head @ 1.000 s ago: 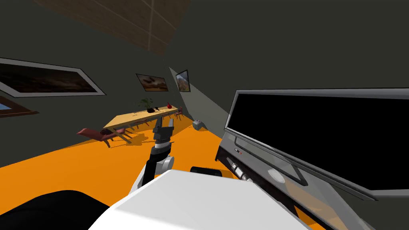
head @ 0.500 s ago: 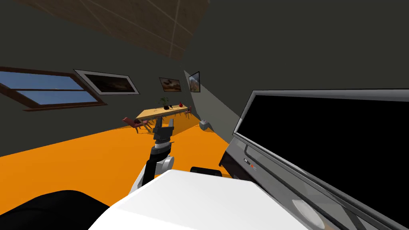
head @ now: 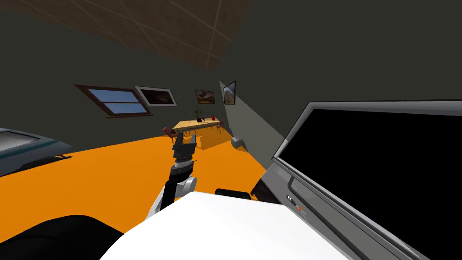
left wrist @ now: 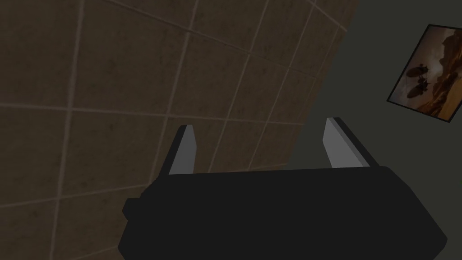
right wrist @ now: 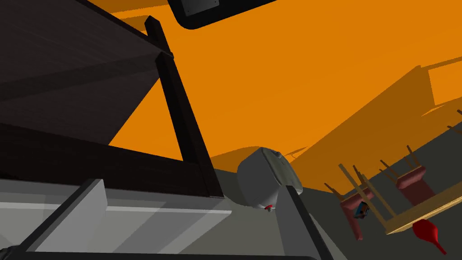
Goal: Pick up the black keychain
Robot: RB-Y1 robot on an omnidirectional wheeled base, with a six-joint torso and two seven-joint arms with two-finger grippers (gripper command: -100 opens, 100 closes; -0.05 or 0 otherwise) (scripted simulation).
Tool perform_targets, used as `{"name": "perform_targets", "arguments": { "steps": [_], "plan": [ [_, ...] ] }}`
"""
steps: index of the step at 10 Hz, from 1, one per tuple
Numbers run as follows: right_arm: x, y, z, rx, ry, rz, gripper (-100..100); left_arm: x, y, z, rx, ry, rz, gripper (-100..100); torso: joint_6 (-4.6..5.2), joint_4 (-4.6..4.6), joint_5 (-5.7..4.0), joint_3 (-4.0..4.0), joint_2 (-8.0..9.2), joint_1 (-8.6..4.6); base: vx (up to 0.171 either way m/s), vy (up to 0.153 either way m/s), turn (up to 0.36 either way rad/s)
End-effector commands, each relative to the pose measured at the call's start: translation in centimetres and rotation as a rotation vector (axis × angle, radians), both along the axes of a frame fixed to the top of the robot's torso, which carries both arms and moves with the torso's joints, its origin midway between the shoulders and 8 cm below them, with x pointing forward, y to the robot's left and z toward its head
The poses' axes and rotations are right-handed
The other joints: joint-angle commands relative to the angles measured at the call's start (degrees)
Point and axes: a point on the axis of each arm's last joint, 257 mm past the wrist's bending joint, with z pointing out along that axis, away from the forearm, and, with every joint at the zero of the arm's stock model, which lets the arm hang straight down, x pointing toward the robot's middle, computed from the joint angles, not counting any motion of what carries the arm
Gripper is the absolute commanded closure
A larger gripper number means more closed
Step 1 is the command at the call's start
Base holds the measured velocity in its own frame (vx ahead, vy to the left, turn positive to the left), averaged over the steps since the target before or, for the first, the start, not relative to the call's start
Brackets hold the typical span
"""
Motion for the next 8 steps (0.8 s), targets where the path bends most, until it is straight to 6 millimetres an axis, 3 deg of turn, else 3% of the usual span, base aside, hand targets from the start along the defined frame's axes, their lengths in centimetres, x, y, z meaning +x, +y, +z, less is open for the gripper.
{"name": "perform_targets", "arguments": {
  "steps": [1,5,8],
  "plan": [
    [-2.1,-1.1,-0.8,-0.036,0.036,0.015,-100,0.0,0.0,0.0,0.000,0.000,0.000,0,0.00,0.00,0.00,0.00,0.00,0.00,0.068,-0.068,0.194],
    [-10.5,-7.6,-3.1,-0.210,0.210,0.142,-100,0.0,0.0,0.0,0.000,0.000,0.000,0,0.05,-0.03,-0.06,-0.07,-0.10,-0.18,0.101,-0.098,0.390],
    [-15.5,-10.5,-3.8,-0.283,0.307,0.225,-100,0.0,0.0,0.0,0.000,0.000,0.000,0,0.06,-0.05,-0.05,-0.14,-0.23,-0.11,0.112,-0.112,0.313]
  ]
}}
